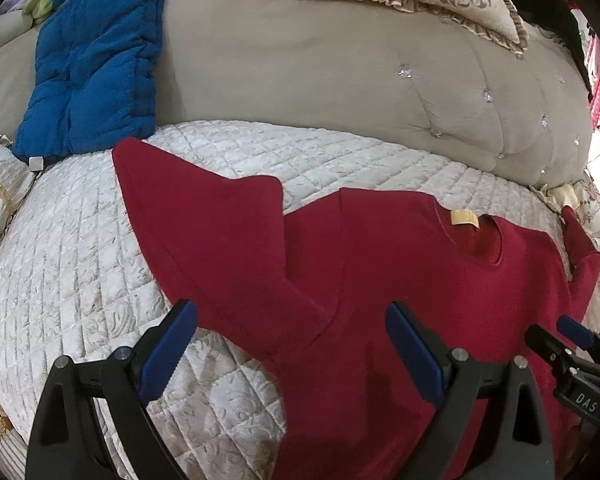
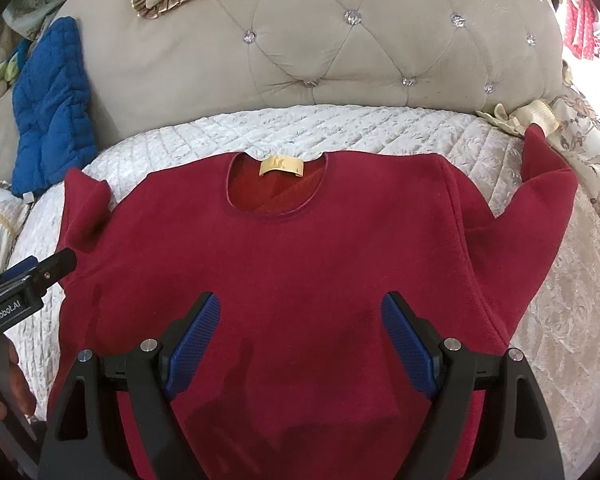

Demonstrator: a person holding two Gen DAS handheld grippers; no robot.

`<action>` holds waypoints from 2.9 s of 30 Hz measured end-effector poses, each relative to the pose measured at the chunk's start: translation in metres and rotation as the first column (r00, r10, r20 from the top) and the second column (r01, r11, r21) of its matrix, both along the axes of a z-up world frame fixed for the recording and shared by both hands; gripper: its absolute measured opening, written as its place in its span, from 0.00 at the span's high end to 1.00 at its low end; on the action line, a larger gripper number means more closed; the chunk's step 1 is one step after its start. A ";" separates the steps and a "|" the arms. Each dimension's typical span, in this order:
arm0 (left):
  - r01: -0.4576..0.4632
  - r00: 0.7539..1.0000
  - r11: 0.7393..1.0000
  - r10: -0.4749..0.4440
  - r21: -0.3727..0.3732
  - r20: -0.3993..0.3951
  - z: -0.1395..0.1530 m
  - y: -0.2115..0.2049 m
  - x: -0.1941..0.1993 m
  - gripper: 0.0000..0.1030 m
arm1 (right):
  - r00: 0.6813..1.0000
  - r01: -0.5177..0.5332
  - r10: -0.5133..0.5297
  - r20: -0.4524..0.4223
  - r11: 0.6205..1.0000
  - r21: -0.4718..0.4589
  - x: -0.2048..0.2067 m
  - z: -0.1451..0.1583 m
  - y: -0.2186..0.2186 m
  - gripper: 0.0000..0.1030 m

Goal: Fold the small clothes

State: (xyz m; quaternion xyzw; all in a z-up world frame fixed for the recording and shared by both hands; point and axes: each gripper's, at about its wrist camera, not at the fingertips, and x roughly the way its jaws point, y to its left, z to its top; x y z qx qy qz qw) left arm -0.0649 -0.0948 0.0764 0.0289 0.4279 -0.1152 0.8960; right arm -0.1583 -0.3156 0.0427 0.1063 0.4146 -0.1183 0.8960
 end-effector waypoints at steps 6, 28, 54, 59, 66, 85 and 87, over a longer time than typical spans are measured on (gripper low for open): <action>-0.006 1.000 1.000 0.007 0.007 -0.006 -0.003 0.003 0.002 0.06 | 1.000 0.003 -0.003 -0.005 1.000 -0.005 0.004 -0.004 0.001 0.36; -0.457 0.887 0.886 0.446 -0.085 -0.119 -0.040 0.171 0.189 0.15 | 0.994 -0.105 0.106 -0.010 0.994 0.022 0.027 -0.008 0.024 0.36; -0.362 0.927 0.916 0.373 -0.172 0.033 0.047 0.242 0.127 0.93 | 0.996 -0.091 0.091 0.020 0.995 0.041 0.012 0.009 0.019 0.36; -0.427 0.900 0.874 0.436 -0.232 -0.016 0.030 0.271 0.102 0.93 | 0.996 -0.084 0.083 0.021 0.995 0.052 0.003 0.013 0.017 0.36; -0.149 0.959 0.961 0.198 -0.231 0.205 0.104 0.175 0.055 0.93 | 0.999 -0.037 0.036 0.028 0.998 0.043 -0.010 0.019 0.002 0.36; 0.333 0.931 0.904 -0.360 -0.268 -0.061 -0.013 -0.080 -0.031 0.42 | 0.995 0.096 -0.099 0.028 0.991 0.091 -0.037 0.020 -0.073 0.36; 0.319 0.942 0.914 -0.334 -0.249 -0.020 -0.003 -0.058 -0.039 0.25 | 0.996 0.073 -0.078 0.042 0.991 0.110 -0.031 0.020 -0.076 0.36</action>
